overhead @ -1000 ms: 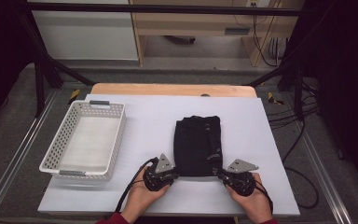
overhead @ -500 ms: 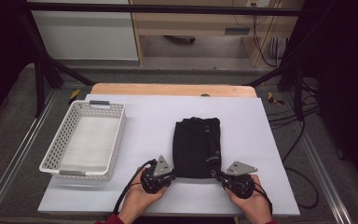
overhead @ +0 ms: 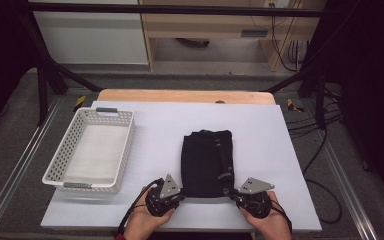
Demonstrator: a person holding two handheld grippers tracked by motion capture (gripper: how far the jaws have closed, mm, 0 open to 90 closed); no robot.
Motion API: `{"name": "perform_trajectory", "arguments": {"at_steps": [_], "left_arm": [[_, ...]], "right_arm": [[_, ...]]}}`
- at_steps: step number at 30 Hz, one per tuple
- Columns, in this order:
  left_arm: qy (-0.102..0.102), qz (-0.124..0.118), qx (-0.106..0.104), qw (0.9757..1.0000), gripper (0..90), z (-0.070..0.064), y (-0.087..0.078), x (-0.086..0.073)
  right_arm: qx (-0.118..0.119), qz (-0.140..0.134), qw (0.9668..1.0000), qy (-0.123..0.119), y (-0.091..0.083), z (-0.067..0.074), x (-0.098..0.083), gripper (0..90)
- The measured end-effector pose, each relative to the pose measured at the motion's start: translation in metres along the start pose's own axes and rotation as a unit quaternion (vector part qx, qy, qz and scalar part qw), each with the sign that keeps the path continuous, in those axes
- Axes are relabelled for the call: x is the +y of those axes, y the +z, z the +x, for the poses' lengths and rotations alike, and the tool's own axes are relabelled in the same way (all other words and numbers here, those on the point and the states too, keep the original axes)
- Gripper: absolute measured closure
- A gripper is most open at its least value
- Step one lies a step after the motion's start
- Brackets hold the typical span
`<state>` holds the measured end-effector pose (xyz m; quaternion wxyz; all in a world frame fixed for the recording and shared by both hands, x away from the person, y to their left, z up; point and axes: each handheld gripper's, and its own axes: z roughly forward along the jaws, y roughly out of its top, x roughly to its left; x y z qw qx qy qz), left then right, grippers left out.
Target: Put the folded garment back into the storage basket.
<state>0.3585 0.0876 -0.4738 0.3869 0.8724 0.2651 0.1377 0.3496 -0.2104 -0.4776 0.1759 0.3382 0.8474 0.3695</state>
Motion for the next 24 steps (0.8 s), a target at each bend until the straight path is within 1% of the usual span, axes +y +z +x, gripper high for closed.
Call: {"name": "perform_trajectory", "arguments": {"at_steps": [5,10,13,17,22,24], "left_arm": [[0.0,0.002,-0.002,1.0,79.0,-0.005,-0.004,-0.003],[-0.007,0.002,-0.004,1.0,79.0,-0.008,-0.008,-0.008],[-0.007,0.003,-0.006,1.0,78.9,-0.01,-0.01,-0.009],[-0.008,0.005,-0.012,0.9999,79.0,-0.011,-0.011,-0.01],[-0.008,0.006,-0.011,0.9999,78.3,-0.012,-0.01,-0.013],[-0.012,0.004,-0.014,0.9998,77.6,-0.011,-0.009,-0.013]], "right_arm": [[0.003,-0.001,1.0,-0.003,-0.004,0.004,-0.002,80.6],[0.005,0.001,0.9999,-0.01,-0.006,0.011,-0.003,80.6],[0.005,0.001,0.9999,-0.014,-0.007,0.014,-0.004,80.6],[0.006,0.002,0.9999,-0.015,-0.009,0.016,-0.005,80.6],[0.005,0.001,0.9998,-0.019,-0.011,0.019,-0.006,80.4],[0.007,0.001,0.9998,-0.017,-0.01,0.018,-0.006,80.3]]}}
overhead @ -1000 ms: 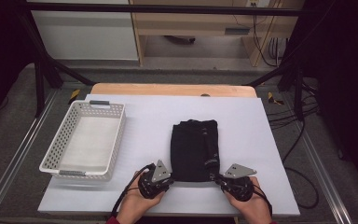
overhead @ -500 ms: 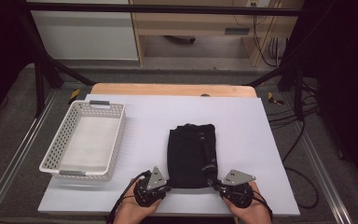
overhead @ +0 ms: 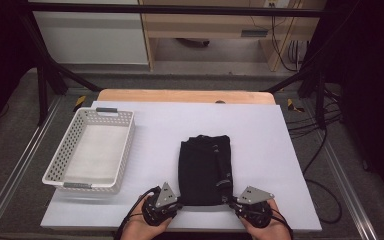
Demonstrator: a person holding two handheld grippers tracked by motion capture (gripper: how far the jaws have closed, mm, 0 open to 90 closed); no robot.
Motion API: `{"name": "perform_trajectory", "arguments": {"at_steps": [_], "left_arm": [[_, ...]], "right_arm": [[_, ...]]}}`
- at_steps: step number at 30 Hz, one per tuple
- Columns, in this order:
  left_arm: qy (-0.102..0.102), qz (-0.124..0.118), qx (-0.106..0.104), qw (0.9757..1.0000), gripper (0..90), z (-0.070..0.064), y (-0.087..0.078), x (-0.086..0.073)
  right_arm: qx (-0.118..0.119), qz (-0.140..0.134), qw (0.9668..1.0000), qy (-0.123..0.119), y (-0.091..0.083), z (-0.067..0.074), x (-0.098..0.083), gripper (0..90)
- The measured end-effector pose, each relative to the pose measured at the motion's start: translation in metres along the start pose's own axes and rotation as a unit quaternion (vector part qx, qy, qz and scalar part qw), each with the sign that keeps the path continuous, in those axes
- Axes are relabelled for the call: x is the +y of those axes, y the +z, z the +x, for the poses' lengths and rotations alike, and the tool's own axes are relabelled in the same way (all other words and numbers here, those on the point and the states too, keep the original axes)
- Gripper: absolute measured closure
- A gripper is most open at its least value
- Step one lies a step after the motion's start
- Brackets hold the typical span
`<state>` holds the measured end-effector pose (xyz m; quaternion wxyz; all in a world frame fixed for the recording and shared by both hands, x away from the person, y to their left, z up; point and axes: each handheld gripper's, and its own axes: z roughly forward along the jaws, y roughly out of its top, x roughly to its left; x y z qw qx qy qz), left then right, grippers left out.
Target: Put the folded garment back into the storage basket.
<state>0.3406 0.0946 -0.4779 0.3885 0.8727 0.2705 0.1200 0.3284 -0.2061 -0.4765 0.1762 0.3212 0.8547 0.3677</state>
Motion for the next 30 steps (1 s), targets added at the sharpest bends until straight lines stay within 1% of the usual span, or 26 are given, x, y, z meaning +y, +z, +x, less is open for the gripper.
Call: {"name": "perform_trajectory", "arguments": {"at_steps": [3,5,7,10,11,15,17,19,21,23,25,27,30], "left_arm": [[-0.006,-0.003,-0.004,1.0,75.0,0.001,0.001,-0.001],[-0.01,-0.003,-0.007,0.9999,70.3,0.002,0.001,-0.001],[-0.015,0.001,-0.016,0.9998,62.6,0.004,0.003,-0.001],[-0.024,0.002,-0.028,0.9993,48.0,0.005,0.002,-0.001],[-0.027,-0.003,-0.026,0.9993,44.1,0.005,0.001,0.0],[-0.027,-0.018,-0.017,0.9993,33.1,0.005,-0.003,0.003],[-0.026,-0.028,-0.006,0.9992,28.0,0.006,-0.006,0.005],[-0.033,-0.039,0.002,0.9987,23.2,0.008,-0.009,0.007],[-0.041,-0.048,0.008,0.998,20.8,0.011,-0.012,0.01],[-0.047,-0.059,0.018,0.997,19.3,0.015,-0.013,0.013],[-0.054,-0.06,0.027,0.9964,18.1,0.02,-0.011,0.016],[-0.06,-0.061,0.032,0.9958,16.2,0.024,-0.01,0.02],[-0.061,-0.057,0.05,0.9953,16.6,0.031,-0.008,0.03]], "right_arm": [[0.0,-0.001,1.0,0.003,0.0,-0.001,0.0,80.2],[0.001,-0.001,1.0,0.004,0.0,-0.001,0.0,79.9],[0.0,-0.002,1.0,0.005,0.0,-0.001,0.0,79.6],[0.002,-0.002,1.0,0.009,0.0,-0.002,-0.001,78.5],[0.002,-0.002,0.9999,0.011,0.0,-0.002,-0.001,78.1],[0.005,-0.001,0.9998,0.017,0.0,-0.004,-0.001,75.8],[0.007,0.001,0.9998,0.018,0.0,-0.004,-0.001,74.6],[0.009,0.0,0.9997,0.023,0.001,-0.005,-0.001,72.7],[0.011,0.001,0.9997,0.024,0.001,-0.005,-0.001,69.9],[0.013,0.002,0.9996,0.026,0.002,-0.005,-0.001,66.2],[0.015,0.003,0.9994,0.031,0.003,-0.004,-0.001,61.5],[0.014,0.004,0.9994,0.032,0.003,-0.004,-0.001,57.4],[0.008,0.003,0.9993,0.037,0.004,-0.004,-0.001,53.2]]}}
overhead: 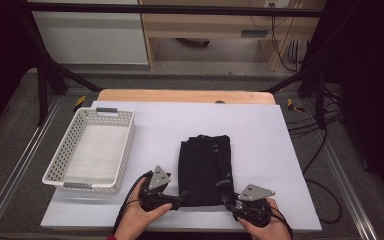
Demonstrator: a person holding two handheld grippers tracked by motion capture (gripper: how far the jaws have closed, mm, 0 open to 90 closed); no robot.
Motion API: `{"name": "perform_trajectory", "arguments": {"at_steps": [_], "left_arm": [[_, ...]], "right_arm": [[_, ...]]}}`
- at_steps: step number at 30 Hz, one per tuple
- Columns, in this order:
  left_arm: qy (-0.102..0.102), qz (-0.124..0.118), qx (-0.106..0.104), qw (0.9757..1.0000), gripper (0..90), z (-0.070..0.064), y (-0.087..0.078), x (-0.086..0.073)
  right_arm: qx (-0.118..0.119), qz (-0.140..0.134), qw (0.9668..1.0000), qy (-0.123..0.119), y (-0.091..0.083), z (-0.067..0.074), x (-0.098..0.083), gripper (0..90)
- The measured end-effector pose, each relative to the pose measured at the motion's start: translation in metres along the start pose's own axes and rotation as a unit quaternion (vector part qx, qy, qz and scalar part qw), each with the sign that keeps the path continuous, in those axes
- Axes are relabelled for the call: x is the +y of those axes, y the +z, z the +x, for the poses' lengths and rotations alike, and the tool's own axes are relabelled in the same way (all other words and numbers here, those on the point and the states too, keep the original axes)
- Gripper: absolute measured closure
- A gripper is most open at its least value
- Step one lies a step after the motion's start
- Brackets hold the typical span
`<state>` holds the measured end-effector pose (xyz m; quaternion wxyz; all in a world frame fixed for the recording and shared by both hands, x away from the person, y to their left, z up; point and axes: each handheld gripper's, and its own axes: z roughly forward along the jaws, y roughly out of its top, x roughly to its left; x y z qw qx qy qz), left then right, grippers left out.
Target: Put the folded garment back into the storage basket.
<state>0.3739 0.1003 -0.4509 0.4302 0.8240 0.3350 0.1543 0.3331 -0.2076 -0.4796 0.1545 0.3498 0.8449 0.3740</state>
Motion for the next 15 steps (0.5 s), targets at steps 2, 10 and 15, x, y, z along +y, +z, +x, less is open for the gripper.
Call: {"name": "perform_trajectory", "arguments": {"at_steps": [2,10,15], "left_arm": [[-0.005,0.001,0.002,1.0,16.0,0.004,0.003,0.007],[-0.027,0.024,0.016,0.9992,15.4,0.026,0.018,0.026],[-0.046,0.029,0.017,0.9984,15.4,0.035,0.035,0.031]], "right_arm": [[-0.002,0.0,1.0,0.004,0.0,0.0,0.0,50.8],[-0.003,0.001,1.0,0.002,0.002,0.001,0.001,48.7],[-0.004,0.0,1.0,0.001,0.002,0.002,0.001,49.0]]}}
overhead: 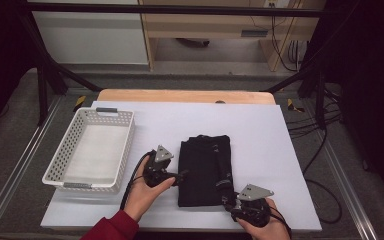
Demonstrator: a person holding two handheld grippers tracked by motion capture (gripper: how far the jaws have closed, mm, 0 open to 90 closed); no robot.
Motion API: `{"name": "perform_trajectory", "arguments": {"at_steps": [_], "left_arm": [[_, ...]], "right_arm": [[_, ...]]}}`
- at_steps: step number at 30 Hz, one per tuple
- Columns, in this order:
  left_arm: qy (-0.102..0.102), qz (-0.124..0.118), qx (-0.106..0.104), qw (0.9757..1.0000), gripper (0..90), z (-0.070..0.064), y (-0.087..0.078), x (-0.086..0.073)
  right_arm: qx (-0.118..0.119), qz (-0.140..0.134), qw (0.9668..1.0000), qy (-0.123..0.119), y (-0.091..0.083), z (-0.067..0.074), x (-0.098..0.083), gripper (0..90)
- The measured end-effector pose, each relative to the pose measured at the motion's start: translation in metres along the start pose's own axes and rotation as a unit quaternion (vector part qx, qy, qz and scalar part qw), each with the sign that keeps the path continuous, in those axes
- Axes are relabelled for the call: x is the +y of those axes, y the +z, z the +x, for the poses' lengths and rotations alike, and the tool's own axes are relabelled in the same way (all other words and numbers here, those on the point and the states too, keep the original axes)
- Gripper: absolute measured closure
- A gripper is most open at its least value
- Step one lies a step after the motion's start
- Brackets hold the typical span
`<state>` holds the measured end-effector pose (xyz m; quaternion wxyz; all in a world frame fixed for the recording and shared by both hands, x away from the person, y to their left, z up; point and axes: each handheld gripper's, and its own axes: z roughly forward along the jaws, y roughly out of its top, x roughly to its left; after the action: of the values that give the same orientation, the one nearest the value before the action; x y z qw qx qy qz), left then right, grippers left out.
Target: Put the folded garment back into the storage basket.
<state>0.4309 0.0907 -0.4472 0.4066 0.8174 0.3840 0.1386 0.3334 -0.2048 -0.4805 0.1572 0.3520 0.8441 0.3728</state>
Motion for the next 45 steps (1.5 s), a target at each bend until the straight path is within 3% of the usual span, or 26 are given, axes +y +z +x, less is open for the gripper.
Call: {"name": "perform_trajectory", "arguments": {"at_steps": [18,24,31,45], "left_arm": [[-0.002,0.006,0.025,0.9997,15.2,0.016,0.032,0.03],[0.001,0.004,0.034,0.9994,15.6,0.018,0.037,0.031],[-0.02,-0.003,0.035,0.9992,14.8,0.025,0.038,0.032],[-0.015,0.005,0.039,0.9991,15.9,0.028,0.047,0.031]], "right_arm": [[0.001,0.0,1.0,0.001,0.0,-0.001,0.0,51.4],[0.003,0.0,1.0,0.0,0.0,0.0,0.0,52.7],[0.003,0.001,1.0,-0.001,0.0,0.0,0.0,53.8],[0.003,0.001,1.0,-0.001,0.0,-0.001,0.0,53.9]]}}
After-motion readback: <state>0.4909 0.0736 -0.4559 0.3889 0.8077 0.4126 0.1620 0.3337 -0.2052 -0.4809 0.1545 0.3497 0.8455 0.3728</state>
